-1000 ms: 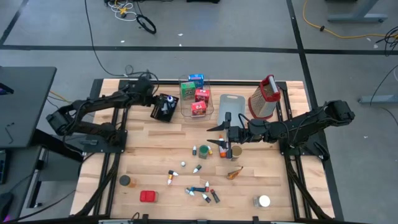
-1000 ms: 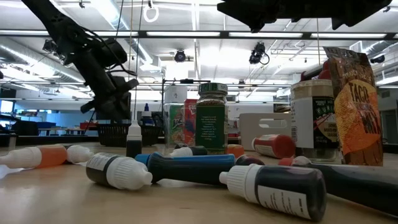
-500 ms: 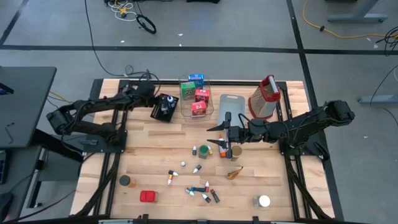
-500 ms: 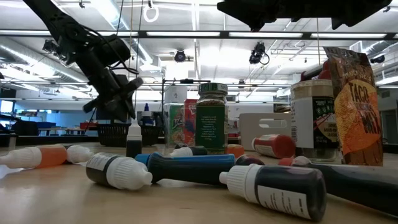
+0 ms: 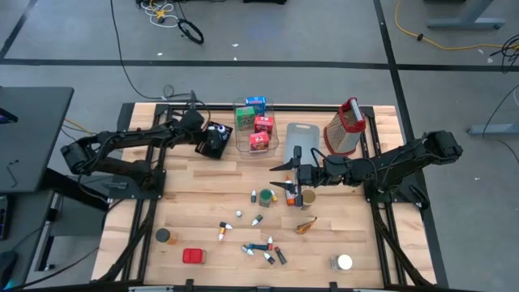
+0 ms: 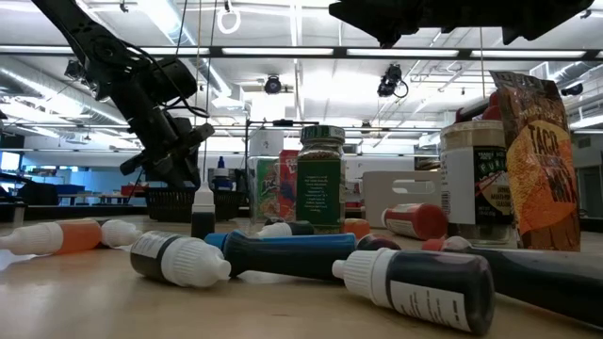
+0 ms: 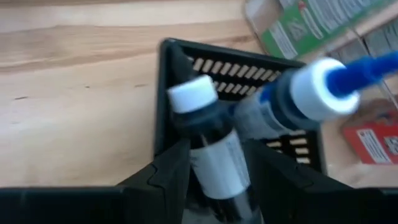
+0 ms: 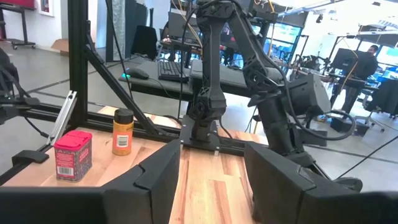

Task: Pick & Place Kitchen Items
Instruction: Put the large black food coloring bottle into the black bin

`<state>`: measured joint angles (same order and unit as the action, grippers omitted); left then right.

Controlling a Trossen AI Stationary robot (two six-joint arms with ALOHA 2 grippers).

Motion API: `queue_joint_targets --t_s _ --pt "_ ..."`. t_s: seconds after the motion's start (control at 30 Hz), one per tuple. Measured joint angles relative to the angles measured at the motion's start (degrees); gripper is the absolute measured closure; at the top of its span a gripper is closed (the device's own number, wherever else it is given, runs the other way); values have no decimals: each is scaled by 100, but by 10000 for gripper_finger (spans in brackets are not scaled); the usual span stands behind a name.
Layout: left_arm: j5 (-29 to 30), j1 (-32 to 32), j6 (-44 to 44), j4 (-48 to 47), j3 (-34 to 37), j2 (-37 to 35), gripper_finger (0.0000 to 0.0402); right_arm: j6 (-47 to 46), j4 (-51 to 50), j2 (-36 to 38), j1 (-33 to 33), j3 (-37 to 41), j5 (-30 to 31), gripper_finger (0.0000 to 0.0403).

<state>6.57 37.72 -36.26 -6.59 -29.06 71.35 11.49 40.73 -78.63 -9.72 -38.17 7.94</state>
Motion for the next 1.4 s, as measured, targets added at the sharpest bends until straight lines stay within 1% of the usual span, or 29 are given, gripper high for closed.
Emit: queue_joint_targets --t_s 0.13,0.4,0.57,0.77,0.93,1.1,1.17,1.3,1.4 --pt "10 -140 -1 -169 0 0 239 -1 -2 0 0 0 0 211" --pt "280 -213 277 -1008 -12 -15 240 -2 -4 0 0 0 -2 211" --pt "7 -276 594 -1044 16 4 240 -2 -4 0 0 0 -2 211" --pt "267 -366 341 -833 9 7 240 -28 -6 0 0 0 -2 211" --pt "-61 -372 230 -672 9 6 239 -45 -4 0 0 0 -2 211" --pt "-142 -364 -64 -257 9 4 239 -44 -4 0 0 0 -2 211" --pt "-166 -364 -150 -262 4 4 239 -44 -4 0 0 0 -2 211" --pt "-176 -375 -162 -308 4 316 239 -25 -4 0 0 0 -2 211" --pt "-165 -375 -82 79 -25 703 238 -26 -6 0 0 0 0 211"
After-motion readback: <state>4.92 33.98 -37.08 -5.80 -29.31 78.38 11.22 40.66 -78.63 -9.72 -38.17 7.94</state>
